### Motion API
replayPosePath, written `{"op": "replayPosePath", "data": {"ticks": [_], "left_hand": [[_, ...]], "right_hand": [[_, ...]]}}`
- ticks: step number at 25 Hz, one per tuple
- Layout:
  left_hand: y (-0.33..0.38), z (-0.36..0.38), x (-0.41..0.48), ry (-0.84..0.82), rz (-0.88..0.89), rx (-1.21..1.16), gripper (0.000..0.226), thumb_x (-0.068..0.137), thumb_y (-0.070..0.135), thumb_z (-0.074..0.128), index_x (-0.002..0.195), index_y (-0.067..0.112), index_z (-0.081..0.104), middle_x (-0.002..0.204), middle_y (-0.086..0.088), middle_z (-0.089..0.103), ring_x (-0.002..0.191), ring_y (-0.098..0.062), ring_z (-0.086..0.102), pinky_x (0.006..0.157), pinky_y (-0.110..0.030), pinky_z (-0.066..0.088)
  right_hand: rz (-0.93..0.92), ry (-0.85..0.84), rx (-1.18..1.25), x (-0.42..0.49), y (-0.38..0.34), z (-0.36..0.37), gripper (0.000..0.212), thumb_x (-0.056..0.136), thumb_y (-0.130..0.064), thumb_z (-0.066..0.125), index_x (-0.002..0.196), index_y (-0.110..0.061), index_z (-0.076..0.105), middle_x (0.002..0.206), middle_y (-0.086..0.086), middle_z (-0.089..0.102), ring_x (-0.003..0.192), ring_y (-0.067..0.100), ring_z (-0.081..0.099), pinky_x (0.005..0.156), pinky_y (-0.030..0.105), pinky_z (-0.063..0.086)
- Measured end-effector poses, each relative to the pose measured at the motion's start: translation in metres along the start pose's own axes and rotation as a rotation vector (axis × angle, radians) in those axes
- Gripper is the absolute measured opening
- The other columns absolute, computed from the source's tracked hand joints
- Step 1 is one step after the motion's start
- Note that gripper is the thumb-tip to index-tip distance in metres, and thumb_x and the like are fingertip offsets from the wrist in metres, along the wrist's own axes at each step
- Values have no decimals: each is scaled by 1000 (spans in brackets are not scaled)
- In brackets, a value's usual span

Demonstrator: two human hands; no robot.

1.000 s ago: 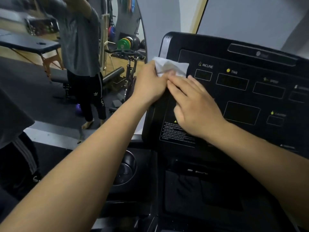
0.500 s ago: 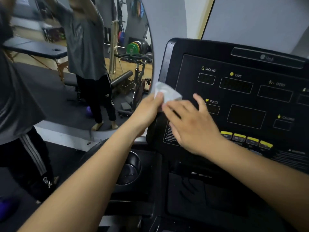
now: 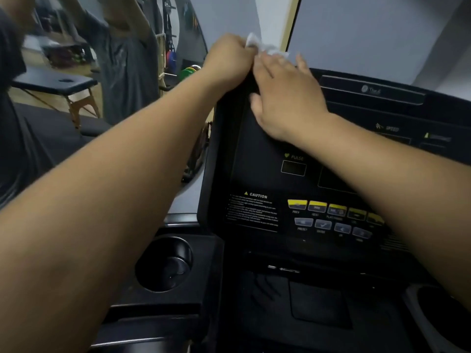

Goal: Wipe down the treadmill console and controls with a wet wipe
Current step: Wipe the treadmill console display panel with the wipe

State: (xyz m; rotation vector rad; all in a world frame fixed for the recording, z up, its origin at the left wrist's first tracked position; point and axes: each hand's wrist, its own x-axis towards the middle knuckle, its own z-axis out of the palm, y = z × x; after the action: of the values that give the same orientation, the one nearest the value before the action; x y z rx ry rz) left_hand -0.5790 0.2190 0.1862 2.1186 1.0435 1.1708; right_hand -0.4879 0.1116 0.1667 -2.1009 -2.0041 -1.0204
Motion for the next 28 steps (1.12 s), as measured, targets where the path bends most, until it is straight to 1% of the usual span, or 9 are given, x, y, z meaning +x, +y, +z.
{"op": "replayPosePath", "data": {"ticks": [3, 7, 9, 13, 15, 17, 20, 24, 28], "left_hand": [[-15, 0, -14, 24, -30, -168, 42, 101, 33, 40, 67, 15, 57, 68, -1, 56, 70, -17, 50, 65, -27, 37], [-29, -2, -42, 45, -108, -201, 58, 103, 45, 30, 100, 3, 69, 100, -7, 70, 94, -18, 64, 87, -29, 49], [-50, -2, -68, 4, -115, -245, 57, 101, 49, 32, 114, 8, 70, 112, -9, 71, 107, -19, 65, 98, -34, 50], [-88, 11, -144, -153, -274, -579, 34, 102, 37, 48, 110, 13, 71, 107, -4, 74, 102, -11, 69, 84, -21, 53], [-102, 19, -174, -180, -318, -673, 25, 101, 24, 53, 114, 10, 69, 111, -5, 73, 103, -9, 67, 87, -20, 52], [-112, 22, -199, -216, -332, -632, 27, 99, 20, 56, 120, 7, 66, 114, -6, 71, 103, -8, 65, 92, -20, 51], [-119, 23, -229, -295, -364, -441, 23, 93, 30, 65, 111, 16, 70, 103, 4, 74, 95, -6, 66, 85, -19, 50], [-128, 29, -250, -261, -475, -208, 39, 70, 49, 76, 92, 16, 74, 92, -4, 76, 84, -14, 67, 83, -35, 54], [-118, 37, -269, -222, -566, -441, 13, 80, 18, 80, 90, 12, 74, 83, 1, 74, 72, -5, 65, 66, -19, 52]], "right_hand": [[-23, -22, -30, -2, -11, -3, 69, 99, -44, 34, 155, -7, 17, 162, 14, 17, 149, 29, 16, 121, 51, 6], [-128, -28, -49, -19, -35, 3, 72, 98, -47, 32, 155, -6, 16, 164, 14, 6, 151, 27, 8, 121, 53, 2], [-184, -43, -34, -40, -45, 15, 73, 99, -48, 32, 155, -6, 13, 164, 13, 2, 152, 27, 4, 120, 55, 0], [-307, -11, -29, -95, -54, 44, 71, 96, -45, 40, 153, -6, 26, 162, 13, 20, 150, 28, 16, 118, 62, 7], [-400, 9, -42, -116, -52, 55, 67, 93, -40, 43, 150, -5, 35, 158, 14, 29, 148, 29, 24, 115, 66, 11], [-513, 45, -62, -131, -48, 64, 64, 88, -32, 46, 146, -4, 41, 156, 14, 35, 145, 31, 30, 115, 67, 11], [-648, 72, -37, -147, -45, 74, 60, 83, -23, 45, 139, -4, 51, 152, 14, 42, 141, 30, 38, 116, 63, 18], [-793, 52, 33, -165, -43, 85, 59, 77, -17, 50, 135, -6, 57, 147, 10, 49, 138, 27, 44, 114, 58, 17], [-853, 39, 25, -169, -33, 85, 63, 75, -18, 66, 136, -8, 56, 147, 7, 49, 138, 24, 44, 112, 60, 15]]}}
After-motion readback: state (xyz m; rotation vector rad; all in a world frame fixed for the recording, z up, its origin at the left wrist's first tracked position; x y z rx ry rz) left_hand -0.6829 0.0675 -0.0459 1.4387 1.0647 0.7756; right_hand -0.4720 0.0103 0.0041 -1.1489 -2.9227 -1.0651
